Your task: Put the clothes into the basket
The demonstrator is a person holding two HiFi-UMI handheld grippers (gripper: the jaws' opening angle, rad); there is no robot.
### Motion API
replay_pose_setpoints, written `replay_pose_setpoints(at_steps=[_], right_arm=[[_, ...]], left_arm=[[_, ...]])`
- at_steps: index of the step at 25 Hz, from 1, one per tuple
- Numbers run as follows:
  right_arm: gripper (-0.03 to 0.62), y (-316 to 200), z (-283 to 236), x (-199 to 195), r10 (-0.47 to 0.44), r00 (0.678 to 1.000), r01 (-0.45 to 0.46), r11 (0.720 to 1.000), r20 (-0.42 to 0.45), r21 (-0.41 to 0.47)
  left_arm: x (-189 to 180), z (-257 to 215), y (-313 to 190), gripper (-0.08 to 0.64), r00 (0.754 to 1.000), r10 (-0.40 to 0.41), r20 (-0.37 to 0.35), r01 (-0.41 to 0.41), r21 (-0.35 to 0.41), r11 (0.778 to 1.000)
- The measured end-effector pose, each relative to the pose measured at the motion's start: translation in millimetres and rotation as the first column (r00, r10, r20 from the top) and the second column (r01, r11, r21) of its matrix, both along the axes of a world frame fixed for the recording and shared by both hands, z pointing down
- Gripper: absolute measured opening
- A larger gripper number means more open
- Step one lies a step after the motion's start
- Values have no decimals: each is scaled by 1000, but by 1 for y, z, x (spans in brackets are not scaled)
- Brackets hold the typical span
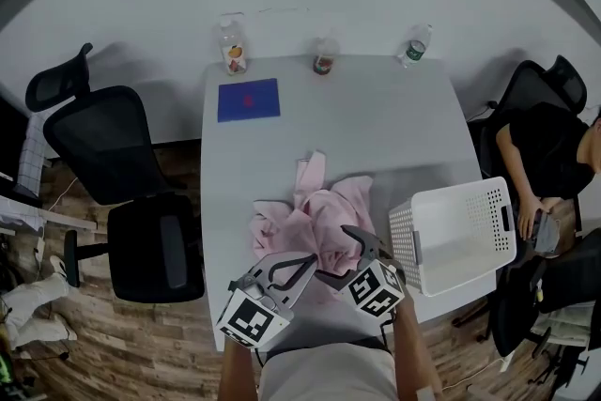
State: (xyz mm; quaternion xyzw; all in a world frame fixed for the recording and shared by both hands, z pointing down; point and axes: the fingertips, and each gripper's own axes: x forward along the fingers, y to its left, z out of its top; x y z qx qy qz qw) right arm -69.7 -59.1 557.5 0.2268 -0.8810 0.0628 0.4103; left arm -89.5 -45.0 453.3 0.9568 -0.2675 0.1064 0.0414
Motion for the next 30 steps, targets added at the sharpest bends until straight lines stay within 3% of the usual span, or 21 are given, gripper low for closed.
replay_pose_setpoints(at_steps=[5, 10, 30], right_arm=[[485, 1, 20, 2, 26, 1000, -27, 999, -12, -33], [574, -1, 38, 2, 72, 997, -72, 995, -4, -65], [577, -10, 100, 6, 164, 985, -172, 973, -60, -155]], left_arm=[[2, 10, 0, 2, 1000, 10, 18, -10, -13, 1000], [3, 16, 0, 2, 999, 19, 34, -18, -22, 1000], [1, 49, -1, 2, 997, 20, 70, -11, -115, 993]])
